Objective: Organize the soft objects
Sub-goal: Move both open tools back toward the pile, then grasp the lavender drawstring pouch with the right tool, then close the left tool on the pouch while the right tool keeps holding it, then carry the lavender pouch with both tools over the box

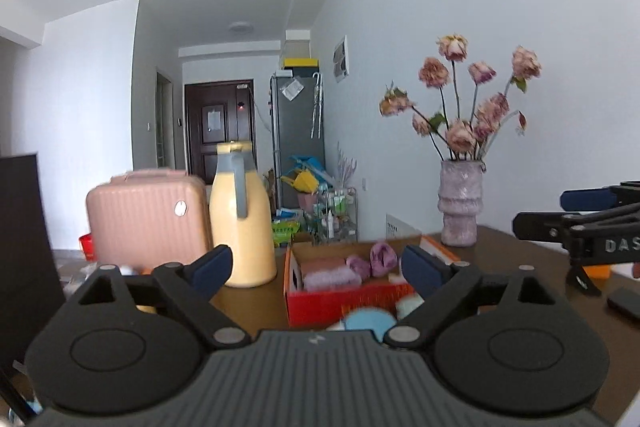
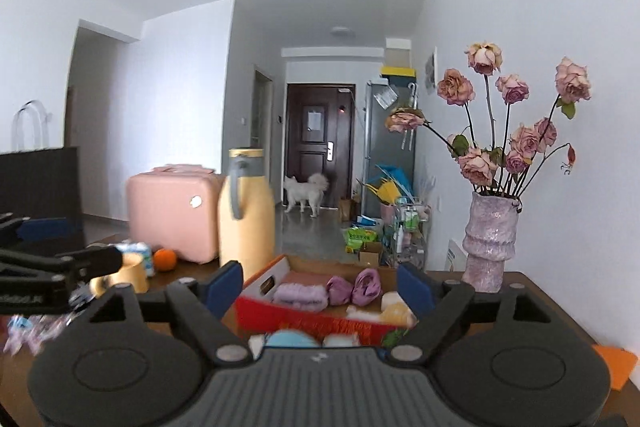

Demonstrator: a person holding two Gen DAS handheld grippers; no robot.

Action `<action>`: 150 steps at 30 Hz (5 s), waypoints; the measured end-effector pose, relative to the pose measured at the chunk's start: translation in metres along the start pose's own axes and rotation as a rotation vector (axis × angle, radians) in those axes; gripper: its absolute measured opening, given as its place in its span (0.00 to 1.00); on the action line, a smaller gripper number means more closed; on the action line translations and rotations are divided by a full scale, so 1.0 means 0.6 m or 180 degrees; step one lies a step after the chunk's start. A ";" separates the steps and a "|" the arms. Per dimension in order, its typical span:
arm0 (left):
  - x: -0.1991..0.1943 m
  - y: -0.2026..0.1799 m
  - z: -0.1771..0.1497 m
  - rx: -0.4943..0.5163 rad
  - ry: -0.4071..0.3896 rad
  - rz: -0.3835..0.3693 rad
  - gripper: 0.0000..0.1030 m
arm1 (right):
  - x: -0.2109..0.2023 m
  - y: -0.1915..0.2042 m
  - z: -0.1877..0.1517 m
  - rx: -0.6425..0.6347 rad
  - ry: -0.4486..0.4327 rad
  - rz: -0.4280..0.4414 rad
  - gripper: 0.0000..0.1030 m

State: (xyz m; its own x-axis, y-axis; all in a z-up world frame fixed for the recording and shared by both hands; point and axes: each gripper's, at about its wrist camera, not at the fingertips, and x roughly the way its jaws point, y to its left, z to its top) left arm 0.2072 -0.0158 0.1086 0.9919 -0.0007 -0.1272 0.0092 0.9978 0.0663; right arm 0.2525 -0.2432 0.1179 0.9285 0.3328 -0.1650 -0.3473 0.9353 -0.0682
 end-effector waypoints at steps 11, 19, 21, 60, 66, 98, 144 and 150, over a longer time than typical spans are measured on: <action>-0.173 0.003 -0.163 -0.0118 0.0261 0.0034 0.96 | -0.170 0.058 -0.193 0.0087 0.0136 -0.0212 0.85; -0.221 0.012 -0.206 -0.0193 0.0465 -0.0037 0.96 | -0.204 0.062 -0.256 0.0248 0.0393 -0.0225 0.85; -0.220 0.013 -0.206 -0.0248 0.0460 -0.0069 0.96 | -0.203 0.061 -0.259 0.0336 0.0381 -0.0213 0.85; 0.184 0.045 -0.212 -0.0525 0.1349 -0.0164 0.96 | 0.155 -0.044 -0.275 0.1014 0.1568 0.0697 0.29; 0.205 -0.007 -0.219 -0.0593 0.1488 -0.0608 0.96 | 0.110 -0.107 -0.270 0.1146 0.1215 -0.0580 0.39; 0.111 0.019 -0.228 -0.0950 0.1473 -0.0514 0.81 | 0.046 0.018 -0.281 0.0563 0.1241 -0.0233 0.25; 0.350 0.044 -0.023 -0.0796 0.1044 -0.1268 0.08 | 0.320 -0.061 -0.040 0.0916 0.0584 0.0308 0.04; 0.568 0.070 -0.019 -0.0953 0.1514 -0.0899 0.08 | 0.549 -0.084 -0.021 0.1059 0.1107 0.0266 0.04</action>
State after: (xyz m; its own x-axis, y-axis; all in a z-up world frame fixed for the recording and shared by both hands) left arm 0.5441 0.0268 0.0566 0.7907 -0.3059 -0.5302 0.1584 0.9389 -0.3054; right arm 0.5743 -0.1822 0.0548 0.7805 0.4014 -0.4792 -0.3053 0.9137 0.2682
